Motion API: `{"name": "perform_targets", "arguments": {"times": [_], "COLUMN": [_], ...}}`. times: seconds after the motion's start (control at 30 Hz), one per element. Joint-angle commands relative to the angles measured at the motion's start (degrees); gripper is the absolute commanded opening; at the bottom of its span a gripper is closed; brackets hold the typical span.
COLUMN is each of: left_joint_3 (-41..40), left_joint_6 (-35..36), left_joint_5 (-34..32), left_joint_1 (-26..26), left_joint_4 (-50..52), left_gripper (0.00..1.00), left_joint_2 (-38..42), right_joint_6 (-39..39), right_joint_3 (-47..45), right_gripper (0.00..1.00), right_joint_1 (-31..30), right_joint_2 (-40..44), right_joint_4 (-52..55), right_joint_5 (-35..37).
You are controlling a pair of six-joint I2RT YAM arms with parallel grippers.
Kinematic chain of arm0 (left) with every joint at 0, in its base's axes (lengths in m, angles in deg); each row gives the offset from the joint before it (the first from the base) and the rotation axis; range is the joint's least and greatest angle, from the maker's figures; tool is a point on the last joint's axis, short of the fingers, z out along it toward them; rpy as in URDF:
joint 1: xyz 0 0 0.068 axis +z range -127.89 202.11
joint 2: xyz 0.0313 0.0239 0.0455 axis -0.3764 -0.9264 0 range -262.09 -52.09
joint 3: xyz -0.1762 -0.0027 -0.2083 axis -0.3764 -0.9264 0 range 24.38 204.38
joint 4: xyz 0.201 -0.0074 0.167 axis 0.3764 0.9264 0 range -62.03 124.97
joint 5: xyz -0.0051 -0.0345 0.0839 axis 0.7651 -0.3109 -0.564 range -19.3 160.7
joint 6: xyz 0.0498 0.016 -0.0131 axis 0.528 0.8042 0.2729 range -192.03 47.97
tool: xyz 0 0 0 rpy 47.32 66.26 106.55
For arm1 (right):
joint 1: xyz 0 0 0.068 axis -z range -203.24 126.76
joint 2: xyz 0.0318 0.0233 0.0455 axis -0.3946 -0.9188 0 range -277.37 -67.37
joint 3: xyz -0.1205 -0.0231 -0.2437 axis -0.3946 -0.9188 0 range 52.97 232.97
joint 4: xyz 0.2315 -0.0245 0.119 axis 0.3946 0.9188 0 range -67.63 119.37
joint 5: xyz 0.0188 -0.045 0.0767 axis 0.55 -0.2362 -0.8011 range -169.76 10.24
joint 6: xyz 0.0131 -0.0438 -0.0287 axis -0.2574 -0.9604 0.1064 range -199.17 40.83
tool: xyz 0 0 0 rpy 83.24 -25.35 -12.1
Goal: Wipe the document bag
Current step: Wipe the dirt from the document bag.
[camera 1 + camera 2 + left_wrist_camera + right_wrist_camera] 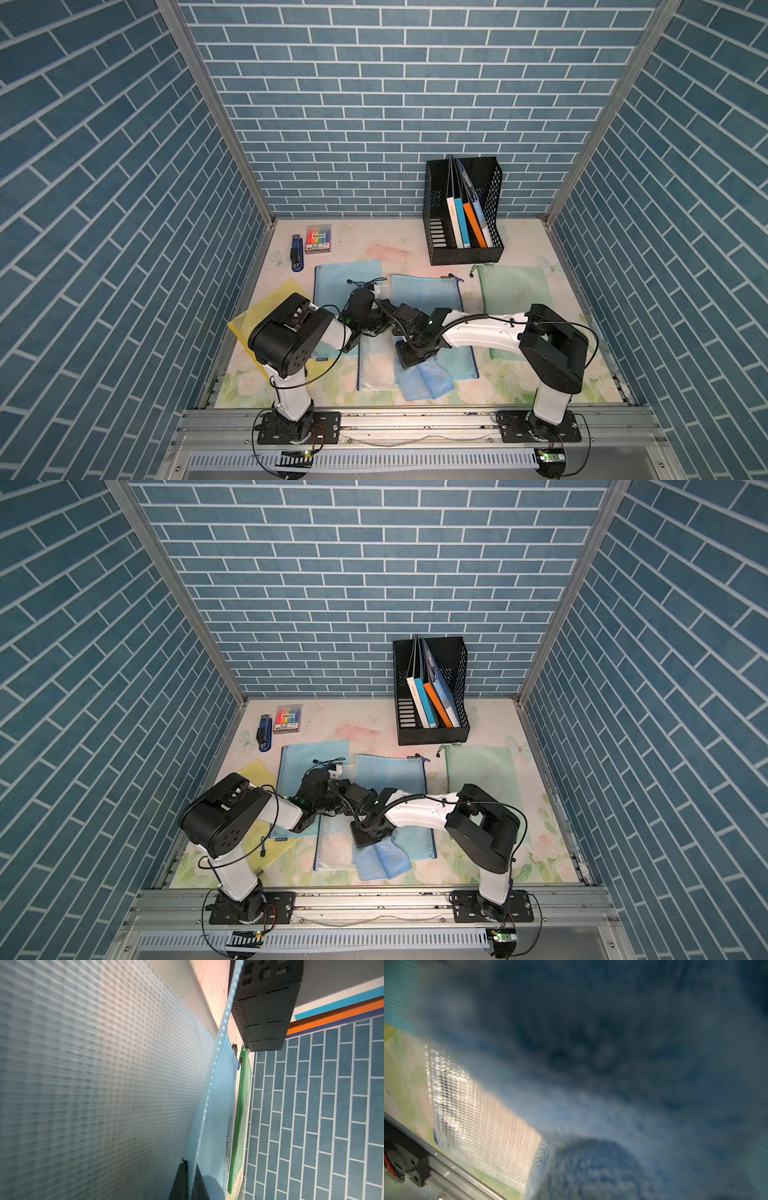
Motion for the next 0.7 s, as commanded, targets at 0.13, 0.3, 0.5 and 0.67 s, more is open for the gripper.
{"name": "perform_targets", "arguments": {"times": [0.13,0.3,0.5,0.67], "left_joint_3": [-0.2,-1.7,-2.0,-2.2], "left_joint_6": [0.0,-0.2,-0.9,-0.9], "left_joint_5": [-0.4,-0.2,-0.2,-0.2], "left_joint_1": [-0.3,-0.2,0.0,0.1], "left_joint_4": [-1.2,-1.7,-3.4,-3.6], "left_gripper": [0.0,0.0,0.0,0.0], "left_joint_2": [2.8,3.2,3.0,2.8], "right_joint_6": [1.9,-1.9,-4.6,-2.9], "right_joint_3": [-2.6,-0.8,-0.6,-2.5], "right_gripper": [0.0,0.0,0.0,0.0], "right_joint_1": [7.7,10.2,6.1,1.1], "right_joint_2": [6.5,5.6,1.6,1.1], "right_joint_4": [-3.3,-1.2,-4.5,-5.2], "right_joint_5": [3.2,2.4,-6.9,-9.9]}}
